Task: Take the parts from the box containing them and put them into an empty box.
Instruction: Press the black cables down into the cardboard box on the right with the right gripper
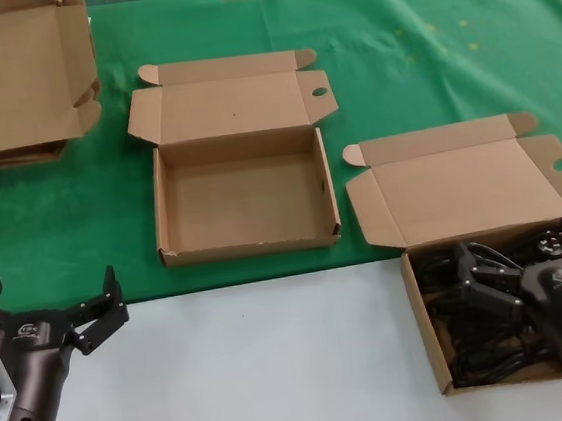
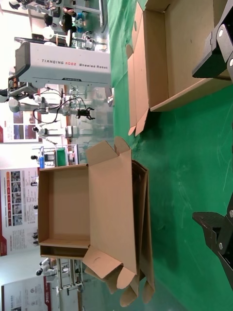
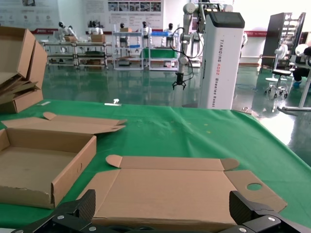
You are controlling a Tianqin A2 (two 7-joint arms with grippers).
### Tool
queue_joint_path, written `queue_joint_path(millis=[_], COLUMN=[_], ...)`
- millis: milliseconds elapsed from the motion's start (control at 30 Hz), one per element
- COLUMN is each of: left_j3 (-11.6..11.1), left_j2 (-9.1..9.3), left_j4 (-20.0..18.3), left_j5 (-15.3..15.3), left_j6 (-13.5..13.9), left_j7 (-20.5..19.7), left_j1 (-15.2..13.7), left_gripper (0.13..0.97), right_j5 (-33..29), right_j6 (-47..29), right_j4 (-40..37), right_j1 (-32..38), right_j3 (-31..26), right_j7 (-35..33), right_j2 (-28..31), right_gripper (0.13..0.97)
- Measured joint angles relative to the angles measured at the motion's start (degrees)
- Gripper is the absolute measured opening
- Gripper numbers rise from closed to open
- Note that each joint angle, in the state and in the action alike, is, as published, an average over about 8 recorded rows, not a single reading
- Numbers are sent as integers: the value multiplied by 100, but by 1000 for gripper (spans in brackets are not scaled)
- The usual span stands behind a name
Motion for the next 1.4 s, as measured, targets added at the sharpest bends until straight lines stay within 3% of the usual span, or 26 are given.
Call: queue_joint_path(millis=[633,933,1400], left_j3=[0,0,0], left_j2=[0,0,0], left_j4=[0,0,0], left_j5=[0,0,1], left_j6=[0,0,0], left_j7=[0,0,0], left_j1=[0,0,0], left_gripper=[896,768,452], right_j5=[0,2,324], right_j6=[0,17,453], right_j4=[0,0,76], right_j1=[0,0,9], right_j3=[0,-8,-467], right_j7=[0,0,-28], right_j2=[0,9,489], right_gripper=[966,966,966])
